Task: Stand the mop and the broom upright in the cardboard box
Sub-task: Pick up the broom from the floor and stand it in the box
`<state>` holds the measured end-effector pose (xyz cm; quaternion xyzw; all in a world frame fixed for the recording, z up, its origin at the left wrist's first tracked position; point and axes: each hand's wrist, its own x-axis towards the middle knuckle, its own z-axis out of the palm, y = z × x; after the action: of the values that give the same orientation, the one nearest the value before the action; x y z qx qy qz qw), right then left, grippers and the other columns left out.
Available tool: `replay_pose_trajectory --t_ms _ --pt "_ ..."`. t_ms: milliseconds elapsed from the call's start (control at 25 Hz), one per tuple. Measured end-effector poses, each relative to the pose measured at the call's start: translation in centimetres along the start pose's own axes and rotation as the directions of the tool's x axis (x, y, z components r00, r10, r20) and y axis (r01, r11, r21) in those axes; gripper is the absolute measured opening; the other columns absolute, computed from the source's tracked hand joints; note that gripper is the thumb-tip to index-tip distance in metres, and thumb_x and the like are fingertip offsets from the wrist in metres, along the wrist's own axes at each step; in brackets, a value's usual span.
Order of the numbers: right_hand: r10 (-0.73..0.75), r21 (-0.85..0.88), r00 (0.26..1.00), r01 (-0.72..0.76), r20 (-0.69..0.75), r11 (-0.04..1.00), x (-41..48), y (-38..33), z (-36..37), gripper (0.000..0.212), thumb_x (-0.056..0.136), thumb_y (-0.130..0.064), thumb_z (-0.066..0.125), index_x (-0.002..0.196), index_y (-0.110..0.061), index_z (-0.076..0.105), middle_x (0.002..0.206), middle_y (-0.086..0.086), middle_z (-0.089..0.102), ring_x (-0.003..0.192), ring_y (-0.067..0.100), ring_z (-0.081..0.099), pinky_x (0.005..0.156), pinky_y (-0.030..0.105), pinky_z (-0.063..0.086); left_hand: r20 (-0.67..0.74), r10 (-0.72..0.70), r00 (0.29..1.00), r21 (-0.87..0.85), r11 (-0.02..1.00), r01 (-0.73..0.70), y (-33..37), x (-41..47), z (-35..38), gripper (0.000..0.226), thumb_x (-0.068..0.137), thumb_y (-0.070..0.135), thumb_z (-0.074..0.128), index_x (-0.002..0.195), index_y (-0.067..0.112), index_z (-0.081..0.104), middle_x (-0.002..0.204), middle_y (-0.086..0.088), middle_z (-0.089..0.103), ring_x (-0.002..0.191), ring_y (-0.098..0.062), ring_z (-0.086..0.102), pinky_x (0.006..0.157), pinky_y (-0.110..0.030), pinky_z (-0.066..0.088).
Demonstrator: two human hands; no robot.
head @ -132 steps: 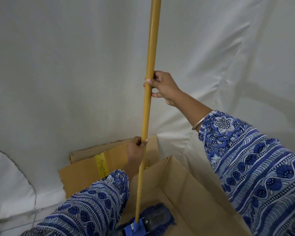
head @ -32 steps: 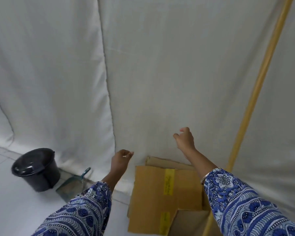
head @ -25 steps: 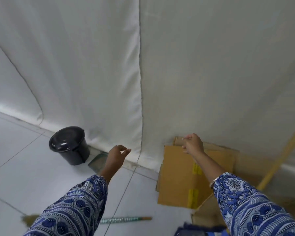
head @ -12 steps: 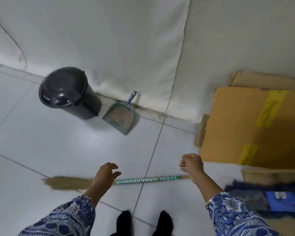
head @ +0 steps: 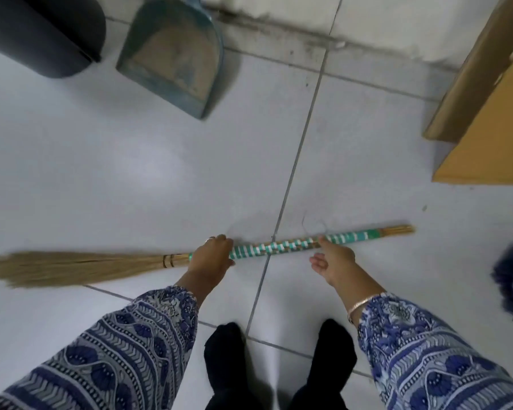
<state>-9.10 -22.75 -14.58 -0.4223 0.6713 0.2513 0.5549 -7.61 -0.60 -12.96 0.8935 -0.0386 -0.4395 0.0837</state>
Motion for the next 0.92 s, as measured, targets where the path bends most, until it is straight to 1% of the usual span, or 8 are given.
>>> replay_pose_trajectory --t_ms 160,280,320,400,560,640,760,920 --pt "0.033 0.188 0.999 -0.037 0.026 0.981 1.9 0.9 1.7 0.043 0.085 -0.010 0.062 0.121 0.007 0.049 0.102 0.021 0.064 0.095 0.031 0.065 0.087 0.039 0.050 -0.073 0.086 0.994 0.081 0.993 -0.080 -1.2 1.3 2.5 0.024 0.083 0.008 0.060 0.106 0.006 0.054 0.109 -0.010 0.056 0.103 -0.026 0.052 0.076 -0.039 0.052" --pt "0.002 0.252 1.000 -0.003 0.004 0.968 -0.2 -0.4 1.5 0.043 0.083 -0.004 0.063 0.122 0.009 0.050 0.096 0.021 0.064 0.070 0.025 0.062 0.083 0.039 0.052 -0.088 0.097 0.991 0.059 0.994 -0.092 -0.7 0.1 0.8 0.021 0.084 0.009 0.059 0.104 0.004 0.054 0.110 -0.011 0.055 0.105 -0.027 0.051 0.077 -0.039 0.051" --pt "-0.022 0.253 1.000 0.023 -0.007 0.967 -2.0 -1.4 1.1 0.041 0.082 -0.003 0.064 0.119 0.010 0.051 0.102 0.022 0.065 0.066 0.022 0.060 0.081 0.039 0.054 -0.081 0.090 0.993 0.052 0.995 -0.086 -0.1 -0.8 -0.6 0.021 0.084 0.010 0.060 0.103 0.004 0.054 0.111 -0.011 0.055 0.106 -0.027 0.050 0.078 -0.039 0.051" --pt "-0.094 0.223 0.995 0.097 -0.024 0.970 -6.0 -3.3 0.2 0.036 0.081 -0.003 0.065 0.113 0.009 0.056 0.111 0.024 0.065 0.067 0.022 0.062 0.076 0.036 0.054 -0.064 0.080 0.995 0.033 0.996 -0.078 1.2 -3.2 -3.4 0.022 0.084 0.012 0.060 0.103 0.004 0.054 0.112 -0.012 0.055 0.107 -0.027 0.051 0.080 -0.039 0.050" --pt "-0.295 0.126 0.953 0.301 -0.065 0.945 -18.3 -8.5 -2.9 0.032 0.079 -0.006 0.068 0.107 0.009 0.062 0.105 0.025 0.067 0.081 0.027 0.064 0.073 0.034 0.053 -0.098 0.043 0.994 -0.070 0.996 -0.050 5.6 -10.7 -12.2 0.022 0.083 0.014 0.061 0.101 0.003 0.054 0.110 -0.014 0.060 0.101 -0.032 0.056 0.079 -0.043 0.047" --pt "-0.419 0.093 0.904 0.426 -0.084 0.900 -25.7 -11.0 -4.7 0.024 0.079 -0.005 0.067 0.099 0.008 0.065 0.093 0.021 0.068 0.081 0.026 0.062 0.077 0.038 0.055 -0.144 0.037 0.989 -0.125 0.991 -0.055 8.4 -15.1 -17.2 0.022 0.081 0.013 0.063 0.098 0.003 0.054 0.106 -0.016 0.064 0.097 -0.035 0.059 0.076 -0.042 0.048" --pt "-0.608 0.086 0.789 0.614 -0.086 0.785 -39.1 -14.3 -9.2 0.008 0.080 -0.006 0.067 0.082 0.001 0.063 0.069 0.007 0.061 0.073 0.021 0.059 0.082 0.042 0.057 -0.226 0.130 0.965 -0.164 0.972 -0.169 12.9 -23.0 -25.1 0.022 0.077 0.011 0.066 0.094 0.002 0.055 0.102 -0.018 0.065 0.092 -0.037 0.059 0.073 -0.042 0.048" --pt "-0.782 0.083 0.613 0.790 -0.112 0.608 -54.1 -16.1 -17.6 0.010 0.079 -0.007 0.067 0.075 0.000 0.061 0.075 0.014 0.063 0.073 0.022 0.060 0.072 0.035 0.059 -0.323 0.253 0.912 -0.183 0.929 -0.322 19.6 -33.8 -32.4 0.023 0.075 0.009 0.068 0.095 0.002 0.059 0.103 -0.018 0.065 0.094 -0.036 0.059 0.076 -0.042 0.048"
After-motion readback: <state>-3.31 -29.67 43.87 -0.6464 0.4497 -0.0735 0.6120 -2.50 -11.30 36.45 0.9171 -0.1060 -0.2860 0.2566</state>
